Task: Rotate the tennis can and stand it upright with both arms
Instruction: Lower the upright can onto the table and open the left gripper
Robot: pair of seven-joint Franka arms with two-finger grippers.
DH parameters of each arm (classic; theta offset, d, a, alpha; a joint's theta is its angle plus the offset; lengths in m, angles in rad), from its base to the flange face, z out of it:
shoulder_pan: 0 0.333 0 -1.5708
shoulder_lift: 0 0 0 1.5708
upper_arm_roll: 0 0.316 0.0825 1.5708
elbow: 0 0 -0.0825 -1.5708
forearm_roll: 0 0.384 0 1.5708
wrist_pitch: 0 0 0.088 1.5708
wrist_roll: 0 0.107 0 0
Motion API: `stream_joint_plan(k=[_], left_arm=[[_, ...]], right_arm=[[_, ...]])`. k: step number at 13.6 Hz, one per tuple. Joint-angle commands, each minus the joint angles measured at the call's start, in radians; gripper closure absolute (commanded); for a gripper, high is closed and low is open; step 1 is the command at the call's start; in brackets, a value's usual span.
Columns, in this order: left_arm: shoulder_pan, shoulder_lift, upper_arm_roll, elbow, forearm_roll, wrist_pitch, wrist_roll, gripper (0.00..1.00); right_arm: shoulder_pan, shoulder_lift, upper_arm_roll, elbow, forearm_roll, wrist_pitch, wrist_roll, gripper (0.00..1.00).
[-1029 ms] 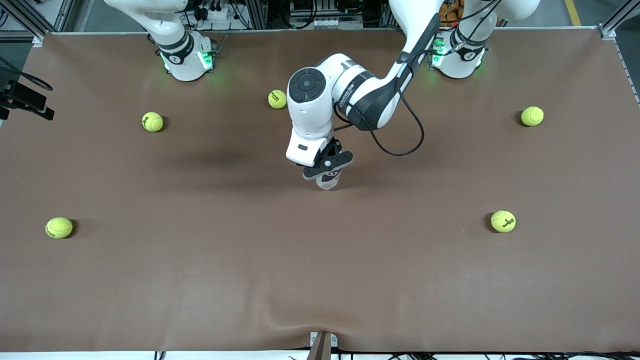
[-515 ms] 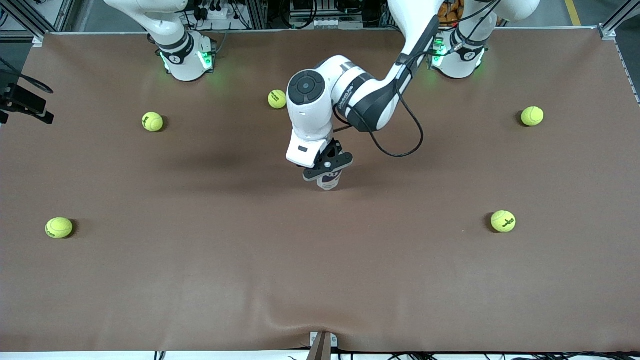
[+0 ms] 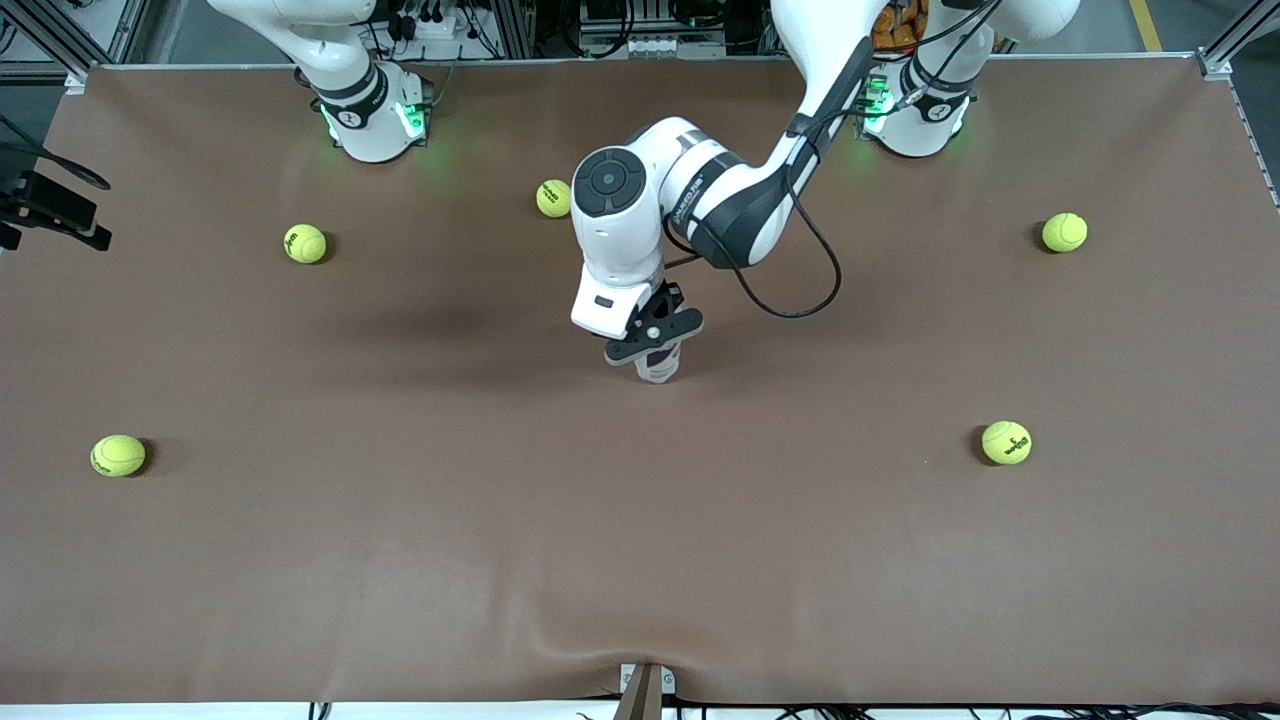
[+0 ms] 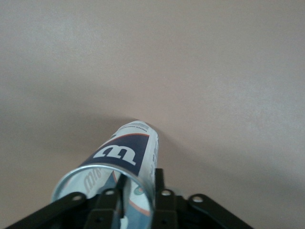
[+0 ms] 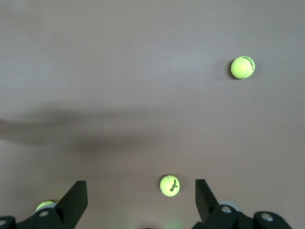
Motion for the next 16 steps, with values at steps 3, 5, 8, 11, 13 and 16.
stream_joint_plan(k=[3, 5, 8, 11, 13, 16], left_arm=[[-0.011, 0.007, 0.014, 0.030, 0.022, 0.005, -0.018, 0.19], [-0.008, -0.002, 0.012, 0.030, 0.022, 0.005, -0.020, 0.17], [0.020, -0.051, 0.009, 0.030, 0.017, 0.000, -0.017, 0.08], [0.043, -0.123, 0.009, 0.028, 0.014, -0.032, -0.017, 0.00], [0.067, -0.160, 0.011, 0.028, 0.019, -0.097, -0.012, 0.00], [0.134, -0.221, 0.015, 0.027, 0.025, -0.144, 0.058, 0.00]], right_arm=[[0.054, -0.003, -0.002, -0.012, -0.006, -0.009, 0.016, 0.00], [0.049, -0.003, -0.002, -0.012, -0.006, -0.018, 0.013, 0.00], [0.059, -0.002, -0.002, -0.004, 0.000, -0.042, 0.016, 0.00], [0.080, 0.021, 0.000, -0.005, -0.012, -0.026, 0.016, 0.00], [0.063, 0.017, -0.008, -0.004, -0.015, -0.037, 0.003, 0.00], [0.023, 0.018, -0.005, 0.002, -0.012, -0.019, 0.011, 0.00]])
